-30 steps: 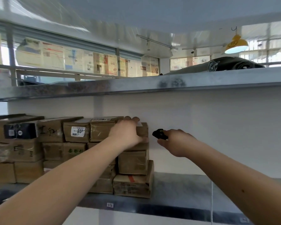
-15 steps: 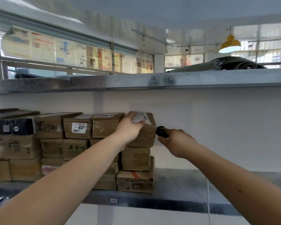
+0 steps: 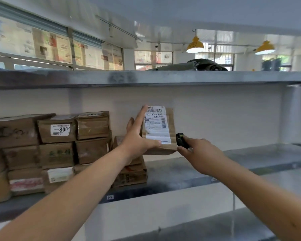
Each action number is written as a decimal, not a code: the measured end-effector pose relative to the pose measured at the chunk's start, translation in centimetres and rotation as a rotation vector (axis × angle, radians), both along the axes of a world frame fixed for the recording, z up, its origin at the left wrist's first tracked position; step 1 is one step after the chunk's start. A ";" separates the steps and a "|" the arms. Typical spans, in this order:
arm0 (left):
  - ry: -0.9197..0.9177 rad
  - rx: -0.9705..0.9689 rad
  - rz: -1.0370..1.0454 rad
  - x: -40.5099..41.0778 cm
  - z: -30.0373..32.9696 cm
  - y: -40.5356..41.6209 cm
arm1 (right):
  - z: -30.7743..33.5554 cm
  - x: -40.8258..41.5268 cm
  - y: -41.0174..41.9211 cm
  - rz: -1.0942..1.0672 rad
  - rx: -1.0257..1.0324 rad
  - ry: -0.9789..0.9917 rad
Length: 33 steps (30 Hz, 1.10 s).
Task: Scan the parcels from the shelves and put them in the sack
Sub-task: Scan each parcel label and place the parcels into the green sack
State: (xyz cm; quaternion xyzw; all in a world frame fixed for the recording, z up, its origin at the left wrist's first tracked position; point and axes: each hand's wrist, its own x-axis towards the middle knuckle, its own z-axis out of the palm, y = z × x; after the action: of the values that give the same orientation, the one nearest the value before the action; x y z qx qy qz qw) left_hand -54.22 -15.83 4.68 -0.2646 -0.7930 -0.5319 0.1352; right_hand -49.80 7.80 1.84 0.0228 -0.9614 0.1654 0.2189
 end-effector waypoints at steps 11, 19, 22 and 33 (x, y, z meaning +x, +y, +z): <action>0.004 0.032 -0.260 5.3 -9.0 5.9 | -4.4 14.0 3.6 -0.221 0.042 -0.120; 0.025 0.002 -0.188 7.3 -15.1 7.4 | -7.9 18.0 4.8 -0.202 -0.142 -0.238; 0.043 -0.039 -0.124 7.6 -17.2 7.4 | -9.2 18.8 4.7 -0.160 -0.122 -0.287; 0.107 -0.187 0.066 9.0 -20.5 8.6 | -10.1 20.3 6.0 0.011 -0.017 -0.450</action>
State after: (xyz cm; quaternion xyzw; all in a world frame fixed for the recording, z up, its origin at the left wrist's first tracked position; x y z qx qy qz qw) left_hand -45.23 -7.24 -15.77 -0.2778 -0.8391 -0.4360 0.1693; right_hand -29.50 13.79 -8.31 -0.0111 -0.9844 0.1757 -0.0020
